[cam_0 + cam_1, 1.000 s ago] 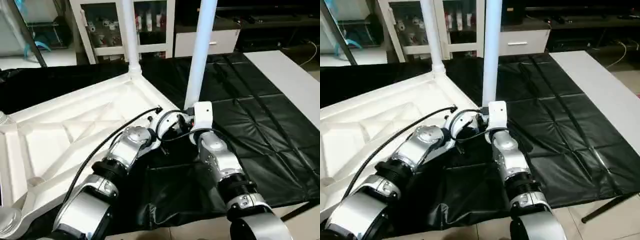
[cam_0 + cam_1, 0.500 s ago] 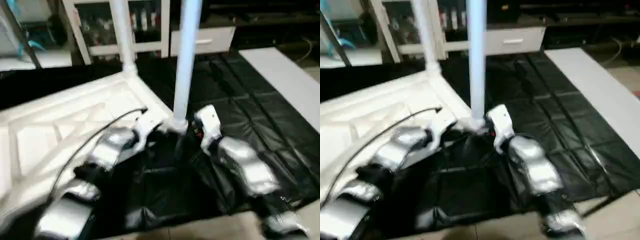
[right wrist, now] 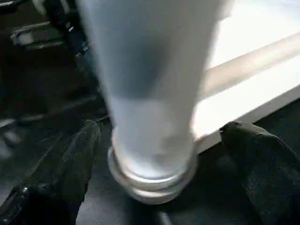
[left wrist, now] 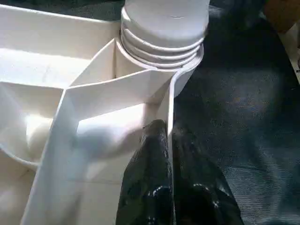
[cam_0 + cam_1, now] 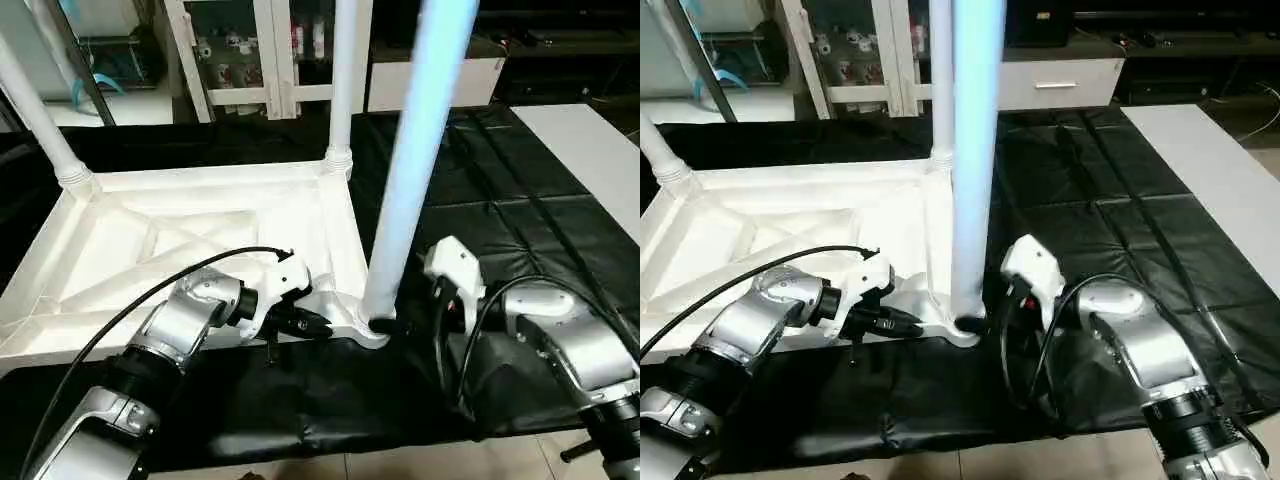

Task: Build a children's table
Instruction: Rotate leg to tighten

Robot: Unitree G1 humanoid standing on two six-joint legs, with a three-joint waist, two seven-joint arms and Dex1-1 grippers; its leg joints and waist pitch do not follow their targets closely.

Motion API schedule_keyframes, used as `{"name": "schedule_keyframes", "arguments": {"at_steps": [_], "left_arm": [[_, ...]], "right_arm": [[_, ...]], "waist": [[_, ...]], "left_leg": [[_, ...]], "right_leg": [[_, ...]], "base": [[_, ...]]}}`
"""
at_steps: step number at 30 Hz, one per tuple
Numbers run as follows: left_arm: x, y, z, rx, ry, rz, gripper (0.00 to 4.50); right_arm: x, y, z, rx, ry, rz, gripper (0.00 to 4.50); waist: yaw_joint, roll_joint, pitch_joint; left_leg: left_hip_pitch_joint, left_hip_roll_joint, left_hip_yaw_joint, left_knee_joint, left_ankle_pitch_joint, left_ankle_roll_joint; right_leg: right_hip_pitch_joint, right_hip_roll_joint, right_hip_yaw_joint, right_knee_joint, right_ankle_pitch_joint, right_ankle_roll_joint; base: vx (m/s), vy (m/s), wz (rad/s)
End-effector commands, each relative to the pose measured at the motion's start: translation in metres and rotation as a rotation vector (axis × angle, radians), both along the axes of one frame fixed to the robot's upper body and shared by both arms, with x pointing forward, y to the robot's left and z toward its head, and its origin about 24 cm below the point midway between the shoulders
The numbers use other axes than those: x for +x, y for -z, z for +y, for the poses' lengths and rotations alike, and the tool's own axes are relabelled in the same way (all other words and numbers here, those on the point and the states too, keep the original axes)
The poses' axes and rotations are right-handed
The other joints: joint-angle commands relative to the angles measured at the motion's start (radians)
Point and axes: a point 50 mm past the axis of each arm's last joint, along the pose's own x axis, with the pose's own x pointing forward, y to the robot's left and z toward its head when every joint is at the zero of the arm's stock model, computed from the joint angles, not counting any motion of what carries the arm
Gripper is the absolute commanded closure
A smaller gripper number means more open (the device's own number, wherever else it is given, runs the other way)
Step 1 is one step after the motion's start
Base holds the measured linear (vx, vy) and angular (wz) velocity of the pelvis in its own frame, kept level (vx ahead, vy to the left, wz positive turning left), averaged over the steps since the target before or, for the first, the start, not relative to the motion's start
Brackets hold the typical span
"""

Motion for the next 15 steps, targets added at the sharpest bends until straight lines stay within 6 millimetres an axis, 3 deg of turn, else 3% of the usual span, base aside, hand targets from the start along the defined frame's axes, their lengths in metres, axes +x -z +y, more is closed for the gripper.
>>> {"name": "schedule_keyframes", "arguments": {"at_steps": [1,6,7,15], "left_arm": [[-0.0084,0.0074,-0.0054,0.008,0.047,0.061,4.50],[-0.0090,0.0068,-0.0046,0.013,0.045,0.062,4.50],[-0.0093,0.0068,-0.0041,0.014,0.044,0.063,4.50],[-0.0107,0.0079,-0.0006,0.026,0.037,0.068,4.50]], "right_arm": [[0.0014,-0.0027,0.0006,-0.021,-0.031,0.005,0.03],[0.0037,-0.0022,0.0048,-0.023,-0.056,0.014,0.19],[0.0050,-0.0024,0.0057,-0.021,-0.054,0.012,0.32],[0.0057,0.0007,0.0047,-0.056,-0.086,0.021,1.03]], "waist": [[-0.005,-0.010,-0.045],[-0.008,-0.011,-0.049],[-0.006,-0.015,-0.049],[-0.006,-0.015,-0.049]], "left_leg": [[0.015,0.063,-0.025,-0.072,-0.195,0.051],[0.013,0.061,-0.025,-0.065,-0.136,0.083],[0.012,0.061,-0.025,-0.064,-0.132,0.088],[0.013,0.062,-0.025,-0.063,-0.137,0.086]], "right_leg": [[0.032,-0.046,0.035,-0.063,-0.091,-0.267],[0.035,-0.045,0.033,-0.055,-0.022,-0.284],[0.036,-0.047,0.033,-0.054,-0.025,-0.287],[0.037,-0.046,0.032,-0.053,-0.036,-0.287]], "base": [[0.000,0.000,0.00],[0.000,0.000,0.00],[0.000,0.000,0.00],[0.000,0.000,0.00]]}}
